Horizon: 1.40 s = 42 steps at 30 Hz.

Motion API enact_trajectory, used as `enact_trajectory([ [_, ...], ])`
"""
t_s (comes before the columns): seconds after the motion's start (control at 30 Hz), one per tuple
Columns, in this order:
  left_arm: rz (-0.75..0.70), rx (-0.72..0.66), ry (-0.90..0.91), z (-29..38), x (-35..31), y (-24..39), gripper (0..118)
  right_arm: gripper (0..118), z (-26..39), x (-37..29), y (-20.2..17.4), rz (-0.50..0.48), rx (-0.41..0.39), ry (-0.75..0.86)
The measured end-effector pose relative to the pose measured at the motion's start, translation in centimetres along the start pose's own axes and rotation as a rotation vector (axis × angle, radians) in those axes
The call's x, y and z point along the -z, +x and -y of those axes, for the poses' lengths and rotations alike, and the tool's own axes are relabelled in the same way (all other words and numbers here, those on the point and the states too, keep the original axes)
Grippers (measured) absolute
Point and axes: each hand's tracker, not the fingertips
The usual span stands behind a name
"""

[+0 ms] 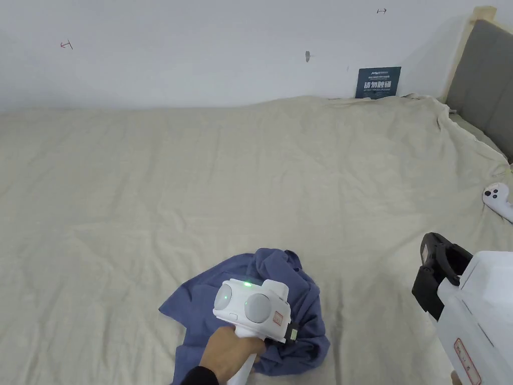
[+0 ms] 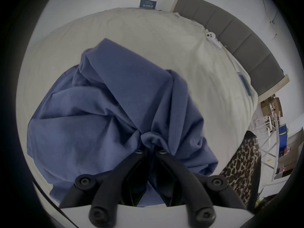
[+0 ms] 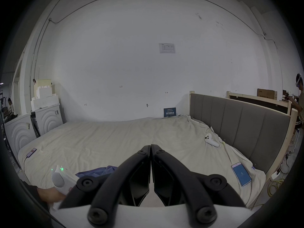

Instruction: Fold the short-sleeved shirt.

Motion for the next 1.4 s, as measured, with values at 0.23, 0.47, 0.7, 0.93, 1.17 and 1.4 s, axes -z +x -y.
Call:
enact_trajectory([
  [0.23,-0.013,-0.023,0.114,-0.2,-3.6,-0.5,88,1,-0.4,-0.3,0.2,0.003,-0.009,0.008],
  [0.47,0.008,-0.045,0.452,-0.3,-12.4,-1.0,116,1,-0.9,-0.5,0.1,0.009,-0.009,0.019],
  [0.7,-0.132,-0.085,0.729,1.5,-20.8,-2.4,116,1,-1.4,-0.9,-0.3,0.008,-0.007,0.041],
  [0.93,-0.409,-0.095,1.006,4.8,-24.7,-4.3,114,1,-1.8,-0.9,-0.8,0.003,-0.015,0.067],
  [1.17,-0.517,-0.072,1.088,7.4,-25.1,-6.2,63,1,-2.0,-0.7,-1.2,0.002,-0.020,0.092],
  [1.4,-0.473,-0.103,1.055,8.6,-25.0,-8.0,6,1,-2.1,-0.8,-1.5,-0.006,-0.019,0.095],
])
